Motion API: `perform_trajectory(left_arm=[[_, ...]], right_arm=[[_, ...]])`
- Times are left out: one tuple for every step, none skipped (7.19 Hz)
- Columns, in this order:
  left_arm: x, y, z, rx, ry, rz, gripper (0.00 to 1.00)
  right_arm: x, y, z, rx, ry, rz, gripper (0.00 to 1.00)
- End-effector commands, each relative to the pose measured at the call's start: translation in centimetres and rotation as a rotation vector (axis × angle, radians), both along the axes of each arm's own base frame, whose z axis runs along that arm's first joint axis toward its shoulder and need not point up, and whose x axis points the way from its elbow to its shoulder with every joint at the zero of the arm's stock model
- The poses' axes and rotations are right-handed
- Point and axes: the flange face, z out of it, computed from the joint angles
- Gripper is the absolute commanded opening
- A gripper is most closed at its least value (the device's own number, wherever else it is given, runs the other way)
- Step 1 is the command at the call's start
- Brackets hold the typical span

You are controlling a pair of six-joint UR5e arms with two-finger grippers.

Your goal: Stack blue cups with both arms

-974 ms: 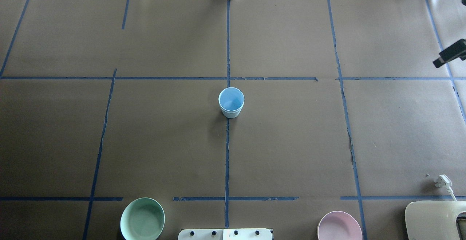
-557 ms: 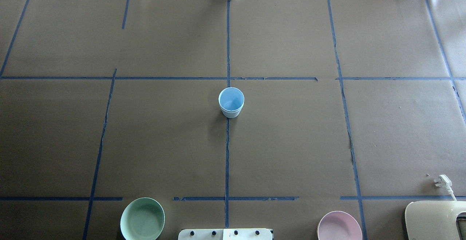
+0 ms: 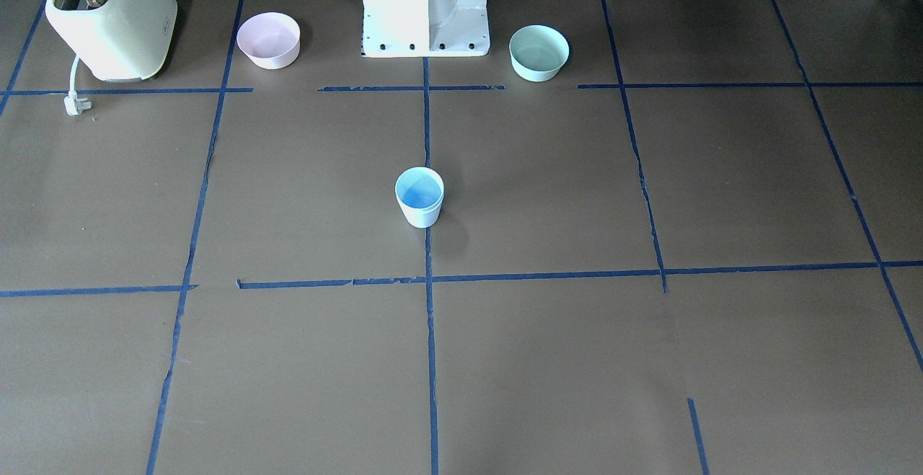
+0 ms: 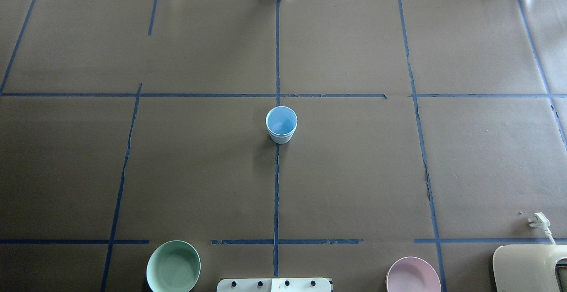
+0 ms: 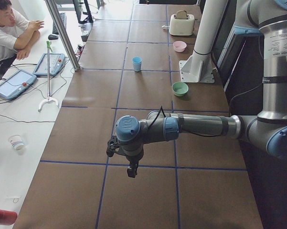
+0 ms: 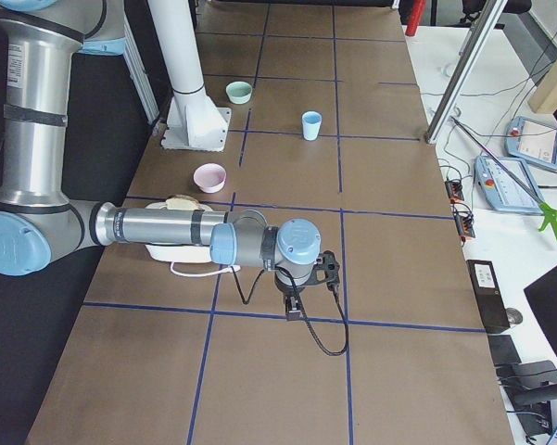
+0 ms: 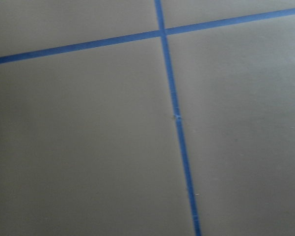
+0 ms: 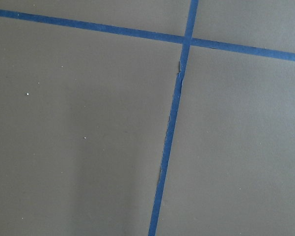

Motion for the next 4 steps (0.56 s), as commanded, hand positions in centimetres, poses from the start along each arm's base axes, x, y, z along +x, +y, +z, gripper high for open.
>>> perform_trajectory(left_arm=[[0.1,0.1,-0.2,0.009,-0.007,0.011,1.00],[1.0,-0.1,-0.2,0.006,-0.006,0.032,1.00],[1.2,-0.1,-0.2,0.006,-0.006,0.037,1.00],[1.2,-0.1,-0.1,0.006,-0.006,0.037,1.00]], right_arm=[[0.0,0.1,0.1,-0.004,-0.002,0.001,1.00],[0.0,0.1,0.1,-0.004,-0.002,0.001,1.00],[0.0,0.1,0.1,-0.004,-0.002,0.001,1.00],[-0.1,0.1,0.1,-0.004,-0.002,-0.001,1.00]])
